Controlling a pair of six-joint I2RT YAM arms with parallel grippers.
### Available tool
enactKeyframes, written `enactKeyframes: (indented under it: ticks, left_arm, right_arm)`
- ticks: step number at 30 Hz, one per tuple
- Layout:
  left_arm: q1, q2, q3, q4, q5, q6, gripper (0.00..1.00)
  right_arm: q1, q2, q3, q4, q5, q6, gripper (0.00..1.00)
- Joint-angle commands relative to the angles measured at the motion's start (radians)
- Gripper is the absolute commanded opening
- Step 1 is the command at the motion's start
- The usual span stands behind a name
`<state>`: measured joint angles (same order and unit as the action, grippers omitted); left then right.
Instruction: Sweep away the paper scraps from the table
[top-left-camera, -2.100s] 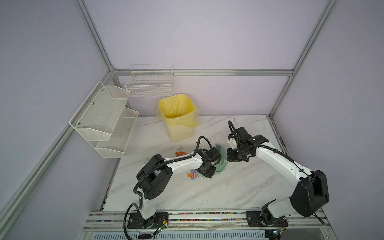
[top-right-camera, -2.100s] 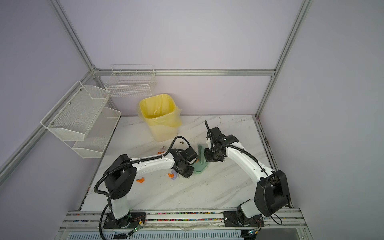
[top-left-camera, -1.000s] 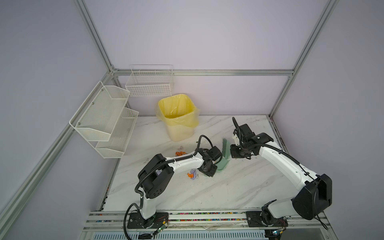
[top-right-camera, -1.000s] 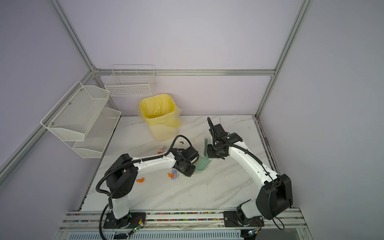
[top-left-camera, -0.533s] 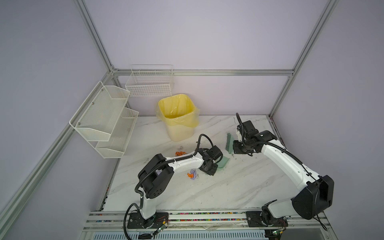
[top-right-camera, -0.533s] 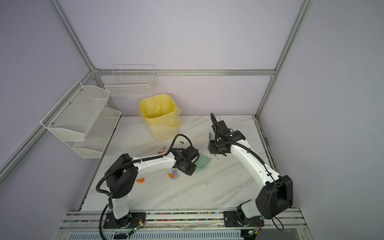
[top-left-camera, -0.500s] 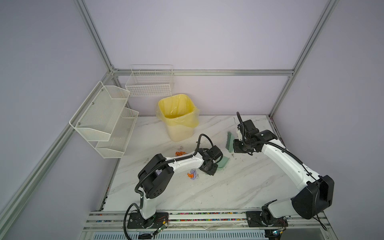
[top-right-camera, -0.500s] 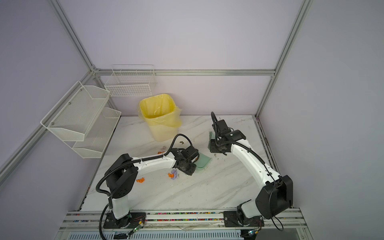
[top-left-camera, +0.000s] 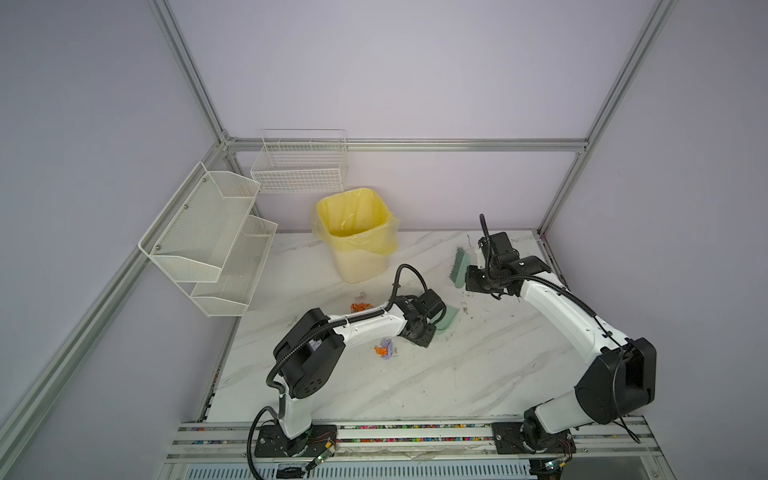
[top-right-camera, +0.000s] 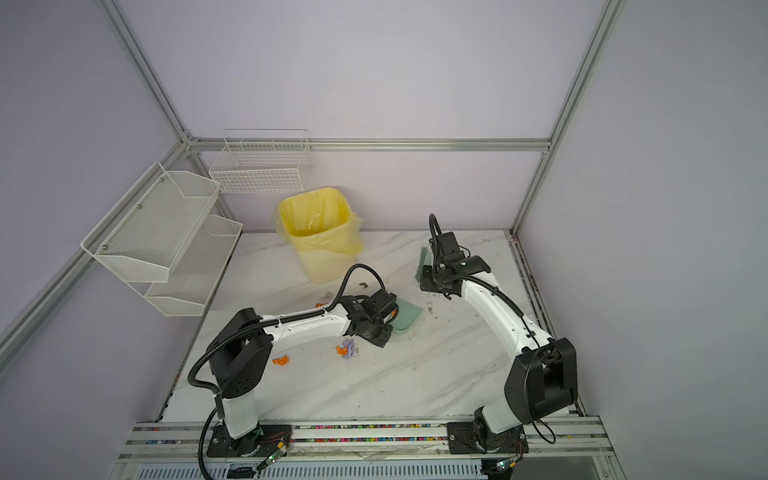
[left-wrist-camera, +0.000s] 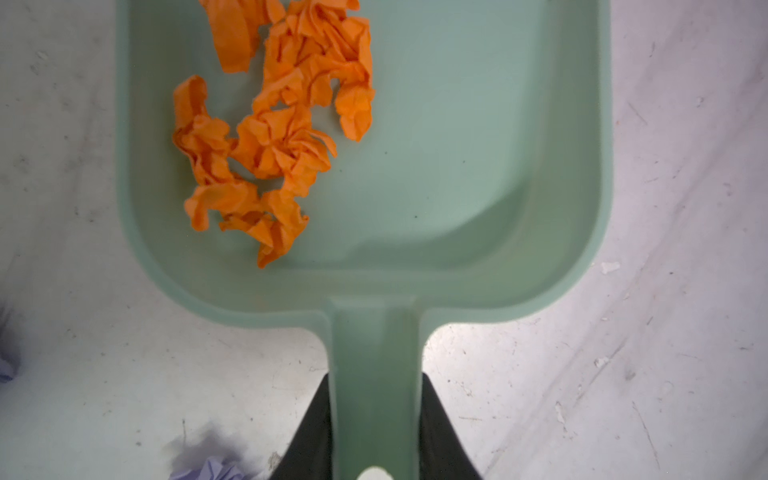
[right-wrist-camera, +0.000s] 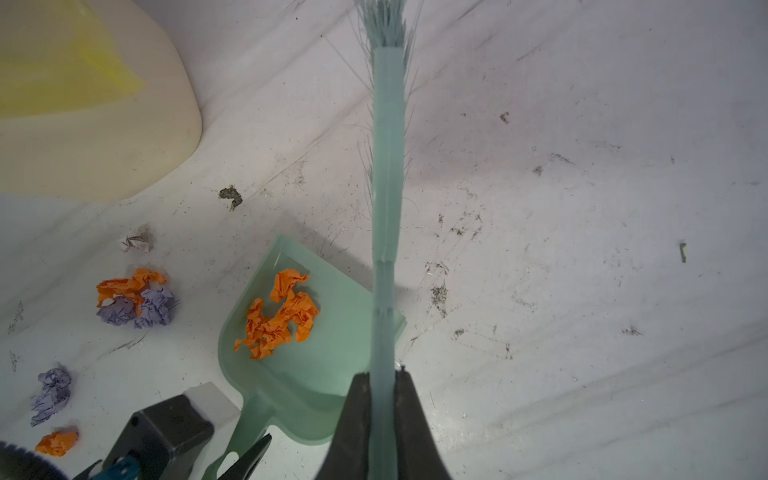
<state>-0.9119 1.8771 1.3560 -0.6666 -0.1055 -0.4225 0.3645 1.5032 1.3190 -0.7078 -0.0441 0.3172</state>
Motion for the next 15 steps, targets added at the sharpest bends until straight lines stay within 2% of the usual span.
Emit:
enactKeyframes:
  ticks: [1, 8, 12, 15]
  left_arm:
    - [-0.004, -0.068, 0.01, 0.042, -0.032, 0.025, 0.1]
    - [-0.002, -0.087, 0.009, 0.045, -0.06, 0.028, 0.09]
    - [0.001, -0.1, 0.034, 0.03, -0.063, -0.005, 0.1]
    - [0.006, -0.118, 0.072, 0.011, -0.029, -0.029, 0.1]
  right_arm:
    - [-0.006, -0.042, -0.047, 0.049, -0.008, 0.022, 0.0]
    - [-0.013, -0.059, -0.08, 0.063, 0.021, 0.017, 0.0]
    - [-0.022, -0.067, -0.079, 0.05, 0.14, 0.006, 0.0]
    - [-0.032, -0.072, -0.09, 0.054, 0.127, -0.001, 0.0]
